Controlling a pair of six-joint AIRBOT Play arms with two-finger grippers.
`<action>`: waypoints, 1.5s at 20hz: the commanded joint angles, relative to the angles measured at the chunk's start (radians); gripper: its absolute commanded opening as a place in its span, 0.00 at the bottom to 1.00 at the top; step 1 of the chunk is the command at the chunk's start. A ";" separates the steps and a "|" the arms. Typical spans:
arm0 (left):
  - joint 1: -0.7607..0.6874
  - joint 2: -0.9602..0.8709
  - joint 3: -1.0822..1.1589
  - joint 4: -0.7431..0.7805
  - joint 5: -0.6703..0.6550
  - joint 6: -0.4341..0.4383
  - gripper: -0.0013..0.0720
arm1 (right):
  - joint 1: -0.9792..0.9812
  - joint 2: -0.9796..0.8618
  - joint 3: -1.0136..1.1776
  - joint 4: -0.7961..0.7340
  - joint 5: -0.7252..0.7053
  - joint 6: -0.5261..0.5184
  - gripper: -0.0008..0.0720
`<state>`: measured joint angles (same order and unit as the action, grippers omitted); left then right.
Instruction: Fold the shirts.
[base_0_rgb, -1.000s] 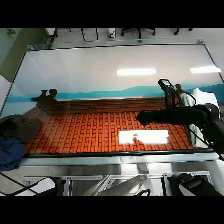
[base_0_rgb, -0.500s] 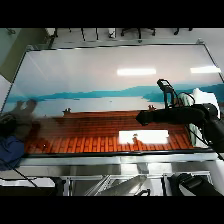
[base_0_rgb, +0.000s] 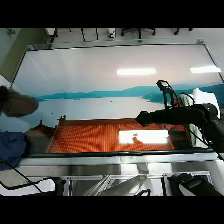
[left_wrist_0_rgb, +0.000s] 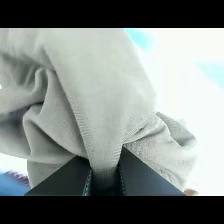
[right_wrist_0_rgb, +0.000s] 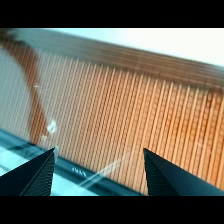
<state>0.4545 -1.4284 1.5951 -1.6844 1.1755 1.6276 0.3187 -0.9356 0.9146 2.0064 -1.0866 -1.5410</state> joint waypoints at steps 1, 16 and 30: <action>-0.245 0.085 0.104 -0.108 0.177 0.002 0.05 | 0.000 0.003 0.001 -0.002 -0.046 0.000 0.85; -1.129 -0.223 -0.143 -0.278 0.023 -0.136 0.97 | -0.280 0.014 0.002 -0.003 -0.062 0.022 0.57; -0.851 0.231 -0.949 -0.637 -0.261 -0.009 0.96 | -0.275 -0.480 0.002 0.365 0.061 -0.251 0.71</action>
<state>-0.4053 -1.2785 0.8745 -2.1384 1.1568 1.5402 0.0044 -1.2991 0.9161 2.2929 -1.0897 -1.7451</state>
